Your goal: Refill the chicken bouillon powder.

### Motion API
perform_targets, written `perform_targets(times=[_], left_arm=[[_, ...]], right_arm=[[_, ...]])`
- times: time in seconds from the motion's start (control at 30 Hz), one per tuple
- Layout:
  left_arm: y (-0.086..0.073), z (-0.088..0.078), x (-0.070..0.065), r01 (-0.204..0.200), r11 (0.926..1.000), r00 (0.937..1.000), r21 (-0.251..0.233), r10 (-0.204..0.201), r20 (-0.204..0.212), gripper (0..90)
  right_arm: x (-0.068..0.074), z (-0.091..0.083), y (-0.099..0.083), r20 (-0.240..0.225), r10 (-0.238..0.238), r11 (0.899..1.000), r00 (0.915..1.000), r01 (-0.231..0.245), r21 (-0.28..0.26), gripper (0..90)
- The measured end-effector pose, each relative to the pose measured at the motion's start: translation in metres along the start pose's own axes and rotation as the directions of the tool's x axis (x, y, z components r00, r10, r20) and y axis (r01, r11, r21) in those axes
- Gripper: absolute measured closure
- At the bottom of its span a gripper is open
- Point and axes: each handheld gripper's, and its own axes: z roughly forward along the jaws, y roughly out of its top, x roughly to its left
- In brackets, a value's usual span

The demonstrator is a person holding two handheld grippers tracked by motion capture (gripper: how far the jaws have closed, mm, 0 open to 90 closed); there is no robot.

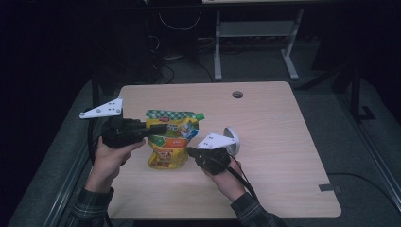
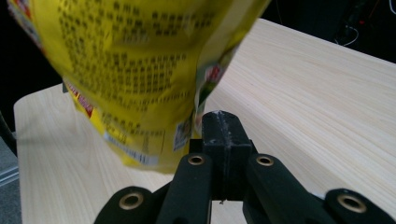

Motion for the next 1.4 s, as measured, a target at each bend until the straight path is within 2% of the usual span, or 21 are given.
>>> perform_targets(times=[0.2, 0.43, 0.93, 1.1, 1.4], left_arm=[[0.010, 0.009, -0.003, -0.019, 0.9993, 0.9998, 0.034, 0.019, -0.006, 90.0], [0.014, 0.016, -0.004, -0.015, 0.9983, 0.9999, 0.057, 0.016, -0.007, 90.0], [0.016, 0.027, -0.003, -0.005, 0.9969, 1.0000, 0.079, 0.004, 0.003, 90.0], [0.015, 0.035, -0.001, 0.002, 0.9945, 1.0000, 0.105, -0.002, 0.004, 90.0], [0.015, 0.041, -0.001, 0.006, 0.9934, 1.0000, 0.115, -0.007, 0.006, 90.0]], right_arm=[[0.007, 0.004, -0.002, 0.003, -0.005, 1.000, 1.0000, 0.005, -0.005, 90.0], [0.014, 0.009, -0.008, -0.010, -0.019, 1.000, 0.9998, 0.019, -0.025, 90.0], [0.025, 0.022, -0.019, -0.002, -0.035, 0.999, 0.9994, 0.035, -0.036, 90.0], [0.029, 0.027, -0.026, -0.017, -0.040, 0.998, 0.9990, 0.039, -0.052, 90.0], [0.037, 0.040, -0.038, -0.035, -0.070, 0.995, 0.9969, 0.067, -0.075, 90.0]])
